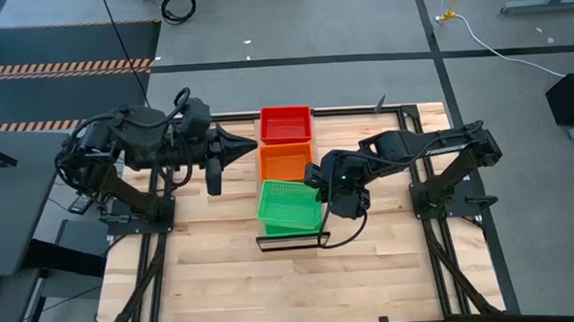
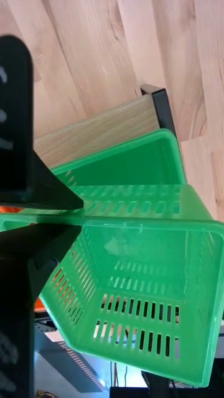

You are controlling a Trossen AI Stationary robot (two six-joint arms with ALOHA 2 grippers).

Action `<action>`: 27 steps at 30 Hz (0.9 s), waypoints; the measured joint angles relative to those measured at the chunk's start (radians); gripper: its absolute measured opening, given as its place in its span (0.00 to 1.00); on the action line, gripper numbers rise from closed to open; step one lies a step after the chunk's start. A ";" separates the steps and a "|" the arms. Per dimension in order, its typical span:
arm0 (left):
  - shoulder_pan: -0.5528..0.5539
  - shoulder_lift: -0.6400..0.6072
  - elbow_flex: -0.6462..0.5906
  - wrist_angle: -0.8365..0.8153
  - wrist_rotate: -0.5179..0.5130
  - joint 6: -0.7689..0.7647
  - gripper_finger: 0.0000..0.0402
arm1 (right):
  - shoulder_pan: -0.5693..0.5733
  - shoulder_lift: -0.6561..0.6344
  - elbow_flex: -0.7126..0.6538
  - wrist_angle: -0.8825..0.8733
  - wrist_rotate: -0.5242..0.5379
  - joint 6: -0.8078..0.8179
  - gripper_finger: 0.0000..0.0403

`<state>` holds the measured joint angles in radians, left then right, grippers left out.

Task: Stack baskets on shelf by color
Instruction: Stack the green basket on top of the green baskets on the shelf

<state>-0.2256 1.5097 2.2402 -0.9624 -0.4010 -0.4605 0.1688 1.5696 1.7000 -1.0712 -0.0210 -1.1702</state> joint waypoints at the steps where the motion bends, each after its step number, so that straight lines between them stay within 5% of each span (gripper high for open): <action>1: 0.000 0.004 0.000 0.003 -0.002 0.000 0.04 | 0.000 0.000 0.000 0.000 0.000 0.000 0.11; 27: 0.000 0.037 0.000 0.009 -0.003 -0.025 0.03 | 0.000 0.000 0.000 0.007 0.001 0.077 0.11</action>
<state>-0.2256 1.5465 2.2402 -0.9539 -0.4040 -0.4859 0.1684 1.5696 1.7000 -1.0641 -0.0200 -1.0935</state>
